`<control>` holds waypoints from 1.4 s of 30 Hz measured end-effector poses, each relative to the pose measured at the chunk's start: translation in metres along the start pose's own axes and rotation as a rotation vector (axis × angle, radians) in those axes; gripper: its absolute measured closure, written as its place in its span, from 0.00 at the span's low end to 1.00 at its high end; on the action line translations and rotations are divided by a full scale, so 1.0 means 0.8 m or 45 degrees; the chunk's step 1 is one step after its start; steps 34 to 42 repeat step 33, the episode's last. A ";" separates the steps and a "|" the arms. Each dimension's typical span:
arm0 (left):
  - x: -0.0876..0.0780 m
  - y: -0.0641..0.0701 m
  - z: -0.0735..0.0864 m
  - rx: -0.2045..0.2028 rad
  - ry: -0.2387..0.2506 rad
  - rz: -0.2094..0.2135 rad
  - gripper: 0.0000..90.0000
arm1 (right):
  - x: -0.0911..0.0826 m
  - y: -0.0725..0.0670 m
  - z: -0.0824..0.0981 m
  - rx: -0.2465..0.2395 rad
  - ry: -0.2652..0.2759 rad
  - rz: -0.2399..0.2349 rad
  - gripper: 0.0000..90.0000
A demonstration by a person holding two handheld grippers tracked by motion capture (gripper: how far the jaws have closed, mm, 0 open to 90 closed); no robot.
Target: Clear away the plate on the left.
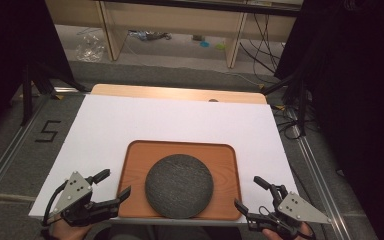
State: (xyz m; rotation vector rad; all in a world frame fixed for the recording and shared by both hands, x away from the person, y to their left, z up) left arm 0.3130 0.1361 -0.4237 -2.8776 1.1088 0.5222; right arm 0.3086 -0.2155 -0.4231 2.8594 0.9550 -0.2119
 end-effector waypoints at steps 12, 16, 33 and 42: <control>-0.016 0.000 0.004 -0.017 0.011 -0.017 0.23 | -0.001 -0.003 0.002 0.024 -0.020 -0.015 0.18; -0.017 0.004 0.008 -0.013 -0.004 -0.013 0.23 | -0.001 0.002 0.001 -0.006 -0.009 0.013 0.18; -0.012 0.007 0.011 -0.007 -0.029 -0.001 0.23 | -0.001 -0.001 0.003 0.009 -0.029 -0.019 0.18; -0.012 0.007 0.011 -0.007 -0.029 -0.001 0.23 | -0.001 -0.001 0.003 0.009 -0.029 -0.019 0.18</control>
Point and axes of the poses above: each handheld gripper's, and its own axes: x roughly forward along the jaws, z roughly out of its underside, y roughly to its right, the point moved 9 cm from there along x, roughly forward along the jaws, and after that the axes turned 7 degrees about z, right-handed, at the moved point
